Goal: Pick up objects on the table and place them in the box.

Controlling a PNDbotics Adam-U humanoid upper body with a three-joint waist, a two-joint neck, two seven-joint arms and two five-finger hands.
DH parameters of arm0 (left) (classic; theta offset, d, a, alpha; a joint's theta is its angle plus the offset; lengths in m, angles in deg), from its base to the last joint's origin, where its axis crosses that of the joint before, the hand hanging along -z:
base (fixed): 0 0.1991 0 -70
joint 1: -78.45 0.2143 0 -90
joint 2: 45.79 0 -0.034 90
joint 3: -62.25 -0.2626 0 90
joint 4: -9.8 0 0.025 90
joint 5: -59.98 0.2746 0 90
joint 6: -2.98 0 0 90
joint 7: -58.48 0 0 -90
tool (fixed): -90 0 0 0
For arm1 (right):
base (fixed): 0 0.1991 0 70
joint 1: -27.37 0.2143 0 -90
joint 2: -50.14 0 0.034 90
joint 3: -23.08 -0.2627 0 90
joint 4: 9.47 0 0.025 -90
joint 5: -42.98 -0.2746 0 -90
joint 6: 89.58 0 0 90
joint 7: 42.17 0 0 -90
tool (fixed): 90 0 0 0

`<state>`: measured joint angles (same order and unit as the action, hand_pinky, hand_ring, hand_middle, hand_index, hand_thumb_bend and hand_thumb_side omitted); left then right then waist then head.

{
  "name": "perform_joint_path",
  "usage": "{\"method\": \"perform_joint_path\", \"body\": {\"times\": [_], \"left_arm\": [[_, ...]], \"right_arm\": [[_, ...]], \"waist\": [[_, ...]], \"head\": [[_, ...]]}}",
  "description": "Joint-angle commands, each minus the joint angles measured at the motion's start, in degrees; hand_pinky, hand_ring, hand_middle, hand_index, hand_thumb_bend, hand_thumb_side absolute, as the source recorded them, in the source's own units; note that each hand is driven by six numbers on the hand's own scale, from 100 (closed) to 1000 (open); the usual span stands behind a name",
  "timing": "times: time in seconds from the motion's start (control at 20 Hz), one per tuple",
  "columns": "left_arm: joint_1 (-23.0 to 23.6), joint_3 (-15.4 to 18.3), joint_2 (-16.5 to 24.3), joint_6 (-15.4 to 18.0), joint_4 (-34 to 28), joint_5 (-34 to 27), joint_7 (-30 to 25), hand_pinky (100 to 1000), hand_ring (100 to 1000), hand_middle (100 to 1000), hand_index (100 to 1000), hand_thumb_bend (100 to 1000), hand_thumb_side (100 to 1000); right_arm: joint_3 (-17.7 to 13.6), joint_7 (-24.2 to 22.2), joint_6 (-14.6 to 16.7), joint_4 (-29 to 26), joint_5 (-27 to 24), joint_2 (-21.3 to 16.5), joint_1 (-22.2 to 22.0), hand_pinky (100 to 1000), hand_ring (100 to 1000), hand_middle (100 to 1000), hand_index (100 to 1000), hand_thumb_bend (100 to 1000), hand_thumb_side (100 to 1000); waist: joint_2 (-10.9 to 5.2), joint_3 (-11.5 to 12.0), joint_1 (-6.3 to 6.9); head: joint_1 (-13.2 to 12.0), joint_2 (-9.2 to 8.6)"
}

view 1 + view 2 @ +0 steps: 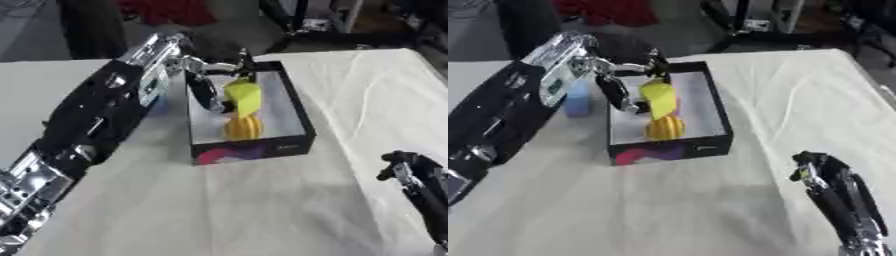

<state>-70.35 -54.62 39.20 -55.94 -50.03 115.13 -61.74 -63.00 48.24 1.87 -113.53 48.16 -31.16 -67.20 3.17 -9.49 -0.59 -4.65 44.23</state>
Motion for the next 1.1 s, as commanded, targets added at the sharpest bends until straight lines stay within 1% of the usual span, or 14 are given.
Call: {"method": "perform_joint_path", "body": {"times": [0.05, 0.1, 0.15, 0.2, 0.25, 0.35, 0.5, 0.6, 0.65, 0.7, 0.8, 0.9, 0.95, 1.1], "left_arm": [[-0.3, 1.19, -0.5, -0.16, 1.05, 3.19, 2.59, 773, 722, 766, 873, 413, 431], [-0.05, 1.47, -0.62, -0.41, 1.55, 4.45, 4.04, 775, 727, 772, 879, 429, 447], [0.05, 1.82, -0.61, -0.8, 1.87, 5.77, 5.68, 787, 757, 806, 905, 526, 547], [0.08, 2.07, -0.55, -1.22, 1.94, 7.2, 7.46, 792, 769, 826, 913, 541, 576], [0.08, 2.34, -0.33, -1.69, 1.75, 8.51, 9.39, 797, 778, 832, 918, 602, 674], [0.12, 2.83, 0.5, -2.6, 1.18, 10.37, 12.71, 801, 787, 845, 923, 618, 731], [-0.36, 3.94, 3.05, -4.01, -0.22, 10.8, 15.0, 803, 788, 847, 920, 611, 731], [-0.94, 5.32, 5.38, -5.51, -1.25, 9.36, 15.06, 795, 770, 825, 900, 590, 712], [-1.27, 6.02, 6.54, -6.31, -1.59, 8.49, 14.65, 791, 757, 809, 889, 549, 672], [-1.53, 6.79, 7.61, -7.01, -1.69, 7.38, 13.96, 791, 756, 805, 886, 540, 665], [-2.13, 8.52, 9.74, -8.29, -0.89, 4.93, 10.9, 790, 752, 800, 883, 515, 639], [-2.57, 10.36, 11.27, -9.7, 0.67, 3.78, 6.8, 796, 760, 806, 886, 505, 621], [-2.76, 11.54, 11.72, -10.62, 1.75, 3.94, 4.98, 796, 760, 807, 886, 497, 600], [-3.36, 14.51, 11.74, -12.82, 6.77, 5.7, 0.14, 806, 779, 828, 896, 513, 581]], "right_arm": [[0.01, -0.25, 0.08, -0.64, -0.29, -0.69, 0.44, 710, 515, 429, 629, 100, 637], [0.01, -0.25, 0.08, -0.65, -0.29, -0.66, 0.46, 710, 515, 429, 629, 100, 637], [-0.02, -0.23, 0.07, -0.66, -0.29, -0.63, 0.46, 710, 515, 429, 629, 100, 636], [-0.04, -0.2, 0.06, -0.66, -0.29, -0.62, 0.47, 710, 515, 429, 629, 100, 641], [-0.05, -0.19, 0.06, -0.66, -0.29, -0.61, 0.47, 710, 515, 429, 629, 100, 635], [-0.06, -0.19, 0.06, -0.66, -0.29, -0.62, 0.45, 710, 515, 429, 629, 100, 635], [-0.12, -0.14, 0.05, -0.64, -0.27, -0.64, 0.36, 710, 515, 429, 629, 100, 636], [-0.2, -0.05, 0.01, -0.6, -0.22, -0.67, 0.23, 710, 515, 429, 629, 100, 640], [-0.21, -0.03, 0.01, -0.59, -0.2, -0.69, 0.18, 710, 515, 429, 629, 100, 639], [-0.21, -0.03, 0.02, -0.58, -0.18, -0.7, 0.15, 710, 515, 429, 629, 100, 639], [-0.27, 0.02, 0.02, -0.56, -0.13, -0.73, 0.05, 710, 515, 429, 629, 100, 640], [-0.34, 0.11, 0.0, -0.55, -0.09, -0.76, -0.04, 710, 515, 429, 629, 100, 641], [-0.34, 0.14, 0.0, -0.54, -0.08, -0.77, -0.07, 710, 515, 429, 629, 100, 641], [-0.32, 0.11, -0.01, -0.52, -0.08, -0.75, -0.11, 710, 515, 429, 629, 100, 641]], "waist": [[-0.53, -0.13, -0.45], [-0.49, -0.15, -0.48], [-0.47, -0.15, -0.51], [-0.47, -0.14, -0.52], [-0.47, -0.12, -0.54], [-0.5, -0.07, -0.55], [-0.57, 0.1, -0.51], [-0.65, 0.3, -0.43], [-0.69, 0.39, -0.4], [-0.71, 0.46, -0.38], [-0.77, 0.59, -0.34], [-0.83, 0.68, -0.28], [-0.85, 0.71, -0.28], [-0.91, 0.7, -0.33]], "head": [[0.47, -0.11], [0.51, -0.11], [0.59, -0.11], [0.65, -0.11], [0.7, -0.11], [0.84, -0.11], [0.75, -0.11], [0.61, -0.11], [0.56, -0.11], [0.55, -0.11], [0.58, -0.11], [0.45, -0.11], [0.39, -0.11], [0.39, -0.11]]}}
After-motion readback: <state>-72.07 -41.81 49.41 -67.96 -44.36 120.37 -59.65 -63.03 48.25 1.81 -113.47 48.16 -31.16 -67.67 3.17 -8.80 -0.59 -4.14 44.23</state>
